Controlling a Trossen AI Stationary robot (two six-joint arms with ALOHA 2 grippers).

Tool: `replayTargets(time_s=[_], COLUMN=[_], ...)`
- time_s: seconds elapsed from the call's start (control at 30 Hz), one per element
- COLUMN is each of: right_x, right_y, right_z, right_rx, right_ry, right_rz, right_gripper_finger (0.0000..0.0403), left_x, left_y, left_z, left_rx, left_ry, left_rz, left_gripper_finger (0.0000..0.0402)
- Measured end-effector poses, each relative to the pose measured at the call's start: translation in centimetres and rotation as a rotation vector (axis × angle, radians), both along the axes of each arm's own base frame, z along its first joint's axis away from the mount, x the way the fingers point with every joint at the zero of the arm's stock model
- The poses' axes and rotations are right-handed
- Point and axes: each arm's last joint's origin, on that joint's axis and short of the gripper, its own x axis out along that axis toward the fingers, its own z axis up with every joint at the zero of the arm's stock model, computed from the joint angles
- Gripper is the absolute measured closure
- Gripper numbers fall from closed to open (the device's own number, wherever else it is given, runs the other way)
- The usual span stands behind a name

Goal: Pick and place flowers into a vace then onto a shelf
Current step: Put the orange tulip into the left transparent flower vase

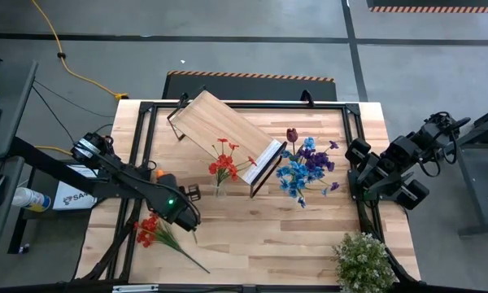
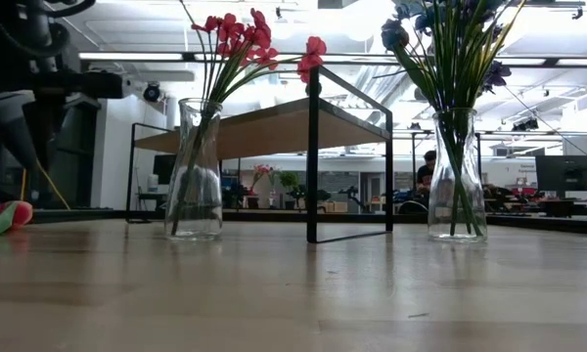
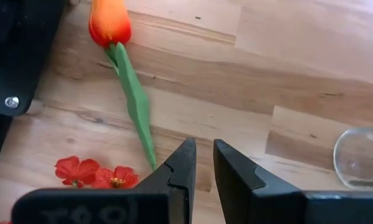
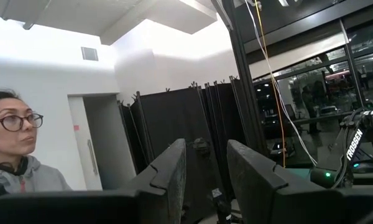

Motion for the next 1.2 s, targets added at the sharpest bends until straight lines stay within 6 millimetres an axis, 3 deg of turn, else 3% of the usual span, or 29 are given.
replayTargets(time_s=[0.5,0.9,1.2], right_x=[0.0,-0.01,0.0], right_y=[0.0,-0.01,0.0], right_z=[0.0,0.01,0.0], right_rx=[0.0,0.0,-0.002], right_ry=[0.0,-0.001,-0.001], right_rz=[0.0,0.0,-0.001], right_gripper_finger=[0.0293,0.0293,0.0293], left_x=[0.11,0.14,0.04], left_y=[0.22,0.11,0.05], left_z=[0.12,0.06,0.03], left_rx=[0.08,0.055,0.02], left_ry=[-0.025,0.005,0.027], left_rz=[-0.06,-0.104,-0.087], left_gripper_finger=[0.0305,0.0148,0.0086])
